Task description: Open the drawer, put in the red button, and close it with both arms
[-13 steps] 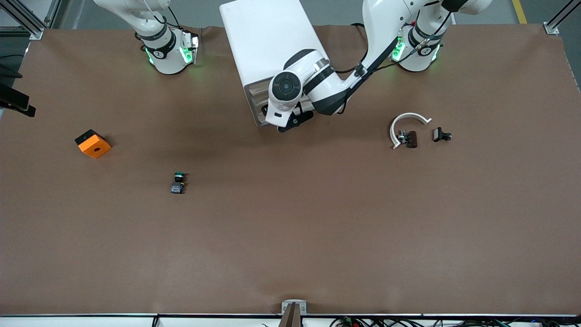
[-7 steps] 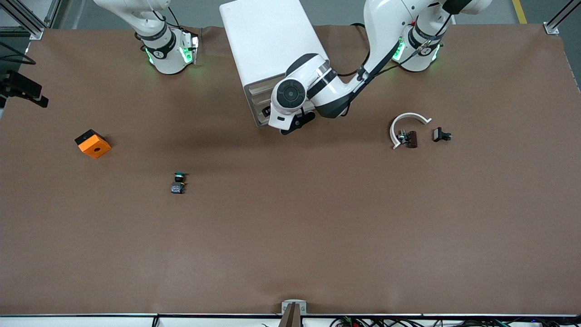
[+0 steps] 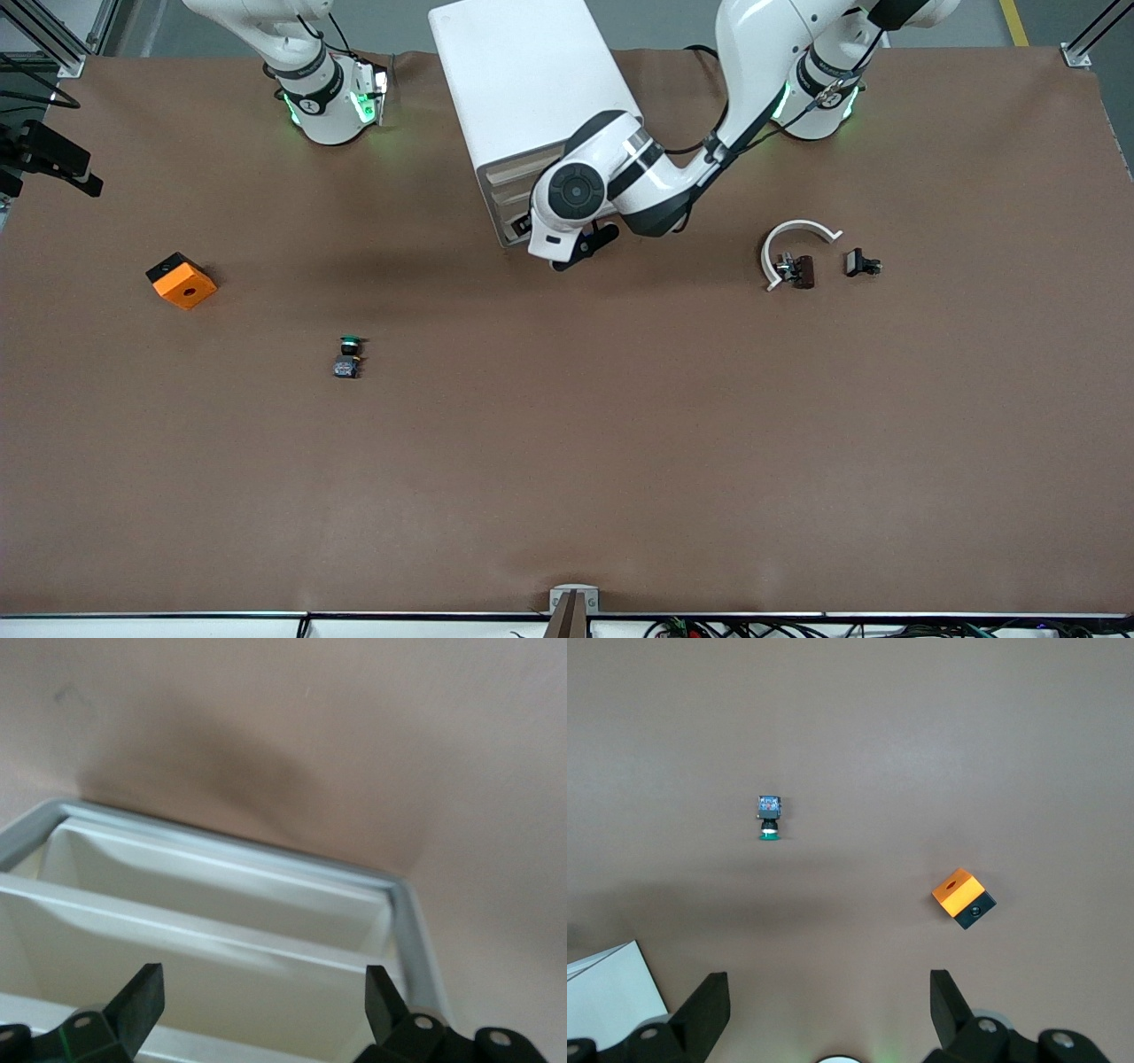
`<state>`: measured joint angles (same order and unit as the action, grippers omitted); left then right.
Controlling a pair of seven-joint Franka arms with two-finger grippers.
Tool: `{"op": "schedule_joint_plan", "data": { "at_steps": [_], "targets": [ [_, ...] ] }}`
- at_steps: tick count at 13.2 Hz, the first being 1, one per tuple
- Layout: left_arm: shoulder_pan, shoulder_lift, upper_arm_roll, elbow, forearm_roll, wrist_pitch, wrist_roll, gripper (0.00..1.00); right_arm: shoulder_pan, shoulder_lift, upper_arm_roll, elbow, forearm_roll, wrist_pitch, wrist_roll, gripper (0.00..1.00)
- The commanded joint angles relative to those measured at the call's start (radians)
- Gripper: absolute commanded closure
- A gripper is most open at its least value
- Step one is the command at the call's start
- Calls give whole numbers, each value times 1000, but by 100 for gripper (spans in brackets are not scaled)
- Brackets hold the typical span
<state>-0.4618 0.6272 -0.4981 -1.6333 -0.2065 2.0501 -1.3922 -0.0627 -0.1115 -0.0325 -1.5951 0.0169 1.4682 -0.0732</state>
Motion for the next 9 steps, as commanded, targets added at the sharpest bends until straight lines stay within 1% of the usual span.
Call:
{"op": "schedule_joint_plan", "data": {
  "at_steps": [1,3,5,9],
  "targets": [
    [77,-7,0,33,73,-21,1,0,-14,-23,8,-26,17,29,0,0],
    [133,-27,0,67,130,-79,4,0,-16,-23,8,-26,18,29,0,0],
    [198,-75,-2,92,171,-149,40,0,-16,-22,8,-26,28,30,1,0],
    [320,-182,-3,96,174,-240,204,0,-14,-23,9,-29,26,27,3,0]
  ]
}}
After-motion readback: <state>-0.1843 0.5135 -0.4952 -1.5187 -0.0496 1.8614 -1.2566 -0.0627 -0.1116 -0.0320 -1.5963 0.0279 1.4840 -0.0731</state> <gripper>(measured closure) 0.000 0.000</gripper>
